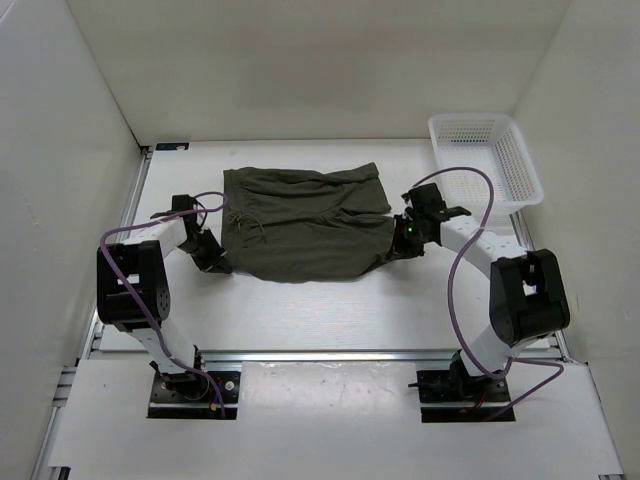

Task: Fold and stack the shorts
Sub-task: Flatten the shorts out

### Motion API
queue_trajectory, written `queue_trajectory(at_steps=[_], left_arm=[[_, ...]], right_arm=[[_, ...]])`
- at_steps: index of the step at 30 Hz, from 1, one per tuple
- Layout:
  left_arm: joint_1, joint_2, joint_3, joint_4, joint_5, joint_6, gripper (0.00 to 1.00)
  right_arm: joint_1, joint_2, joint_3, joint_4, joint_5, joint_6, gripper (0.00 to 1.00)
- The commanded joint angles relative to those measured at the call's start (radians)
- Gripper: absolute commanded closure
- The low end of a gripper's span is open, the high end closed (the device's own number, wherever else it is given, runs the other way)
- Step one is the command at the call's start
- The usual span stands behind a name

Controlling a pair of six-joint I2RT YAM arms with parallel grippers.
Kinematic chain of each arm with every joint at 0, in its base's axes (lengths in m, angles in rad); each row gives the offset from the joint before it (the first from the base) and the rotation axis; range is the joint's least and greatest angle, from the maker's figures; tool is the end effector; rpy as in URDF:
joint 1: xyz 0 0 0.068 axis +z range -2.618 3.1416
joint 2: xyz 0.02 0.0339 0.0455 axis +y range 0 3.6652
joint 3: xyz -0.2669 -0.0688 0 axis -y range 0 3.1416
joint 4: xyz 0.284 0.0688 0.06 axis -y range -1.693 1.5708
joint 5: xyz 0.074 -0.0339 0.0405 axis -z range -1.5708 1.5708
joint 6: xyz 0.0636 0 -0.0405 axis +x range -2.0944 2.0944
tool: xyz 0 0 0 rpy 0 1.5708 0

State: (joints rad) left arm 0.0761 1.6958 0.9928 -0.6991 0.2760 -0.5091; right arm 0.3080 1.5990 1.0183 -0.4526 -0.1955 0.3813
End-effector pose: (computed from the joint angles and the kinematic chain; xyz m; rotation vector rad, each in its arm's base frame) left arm 0.3318 0.0079 0.1072 -0.8321 2.8845 -0.4617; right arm 0.3467 0.1232 0.1575 0.0257 2.6589 0.4927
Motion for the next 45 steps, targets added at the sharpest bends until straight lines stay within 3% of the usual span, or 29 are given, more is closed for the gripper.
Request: queue_trajectory(at_steps=[1,15,20,25,26,30,31,34,39,45], left_arm=[[0.002,-0.047,0.027,-0.004,-0.018,0.011,0.90],[0.002,-0.038,0.037,-0.004,-0.037,0.011,0.90],[0.002,-0.048,0.037,-0.004,-0.037,0.011,0.90],[0.002,-0.048,0.037,-0.013,-0.026,0.011,0.90],[0.002,-0.048,0.037,-0.013,-0.017,0.020,0.88],[0.002,-0.120,0.046,-0.063,-0.038,0.020,0.25],[0.002,-0.143,0.046,-0.079,-0.052,0.020,0.00],[0.002,-0.229,0.079,-0.149,-0.109,0.020,0.00],[0.013,-0.298,0.018,-0.157,-0.094,-0.034,0.16],[0.013,-0.214,-0.048,-0.051,-0.024,-0.054,0.08]], right_arm=[[-0.004,-0.094,0.012,-0.032,0.036,-0.018,1.00],[-0.004,-0.238,0.080,-0.319,0.117,-0.108,1.00],[-0.004,-0.238,-0.021,-0.359,0.126,-0.075,1.00],[-0.004,-0.215,-0.018,-0.333,0.171,0.023,0.76],[-0.004,-0.215,-0.009,-0.333,0.180,0.039,0.76],[-0.004,-0.289,-0.047,-0.299,0.180,0.100,0.69],[-0.004,-0.330,-0.064,-0.285,0.171,0.123,0.68],[-0.004,-0.401,-0.150,-0.256,0.105,0.162,0.55],[-0.004,-0.465,-0.297,-0.120,-0.037,0.304,0.33],[-0.004,-0.476,-0.366,0.020,-0.056,0.427,0.33]])
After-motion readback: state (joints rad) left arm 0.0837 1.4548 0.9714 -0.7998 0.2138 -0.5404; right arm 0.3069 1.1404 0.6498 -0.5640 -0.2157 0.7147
